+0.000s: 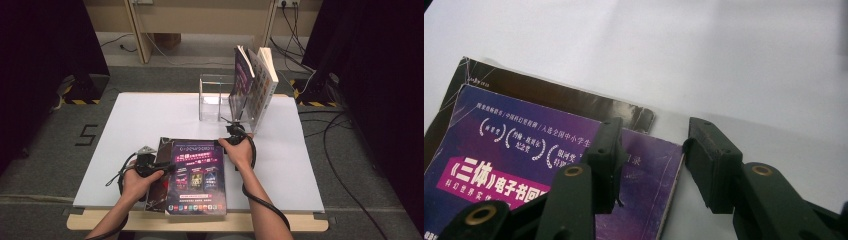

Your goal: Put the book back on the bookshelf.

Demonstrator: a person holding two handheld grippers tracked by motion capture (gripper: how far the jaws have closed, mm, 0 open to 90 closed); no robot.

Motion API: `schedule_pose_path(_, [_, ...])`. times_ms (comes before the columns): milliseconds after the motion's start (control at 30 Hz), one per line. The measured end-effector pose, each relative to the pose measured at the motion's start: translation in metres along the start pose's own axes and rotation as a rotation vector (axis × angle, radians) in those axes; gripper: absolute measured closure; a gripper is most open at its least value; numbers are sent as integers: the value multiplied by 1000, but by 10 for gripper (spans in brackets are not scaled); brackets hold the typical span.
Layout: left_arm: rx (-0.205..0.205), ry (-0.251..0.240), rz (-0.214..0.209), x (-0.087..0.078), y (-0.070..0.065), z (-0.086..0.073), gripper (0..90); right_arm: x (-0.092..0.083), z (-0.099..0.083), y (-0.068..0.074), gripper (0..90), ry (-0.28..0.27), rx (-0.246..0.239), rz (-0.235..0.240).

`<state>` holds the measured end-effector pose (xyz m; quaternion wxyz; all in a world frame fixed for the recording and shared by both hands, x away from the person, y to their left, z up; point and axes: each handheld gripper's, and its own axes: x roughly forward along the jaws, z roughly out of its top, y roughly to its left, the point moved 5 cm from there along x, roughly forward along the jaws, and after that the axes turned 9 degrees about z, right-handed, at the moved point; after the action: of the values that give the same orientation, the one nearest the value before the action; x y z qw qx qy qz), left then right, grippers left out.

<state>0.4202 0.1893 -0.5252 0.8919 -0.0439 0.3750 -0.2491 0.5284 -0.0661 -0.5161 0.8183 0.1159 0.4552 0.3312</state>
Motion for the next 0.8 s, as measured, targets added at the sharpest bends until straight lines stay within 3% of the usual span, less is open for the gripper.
schedule_pose_path(167, [5,-6,16,0,-1,-1,648,0,-3,0,586,-29,-7,0])
schedule_pose_path(233, [3,-9,23,0,-2,-1,650,-1,-5,0,601,-42,13,3])
schedule_pose_path(300, [0,-16,22,0,-1,-1,653,-3,-6,-1,613,-52,46,24])
schedule_pose_path(400, [0,-21,22,0,-1,-2,655,-5,-8,-5,625,-61,118,100])
schedule_pose_path(467, [1,-22,22,0,-1,-2,655,-5,-6,-7,627,-36,114,116])
schedule_pose_path(533, [1,-20,22,0,-1,-2,656,-4,-2,-5,612,-9,73,99])
schedule_pose_path(600, [-2,-23,23,0,-1,-2,656,-3,-2,-2,608,5,67,70])
schedule_pose_path(667, [-2,-23,23,0,-1,-2,657,-5,-4,-2,620,-17,90,67])
schedule_pose_path(800, [-6,-24,25,0,-1,-2,668,-12,-9,-4,648,-56,140,108])
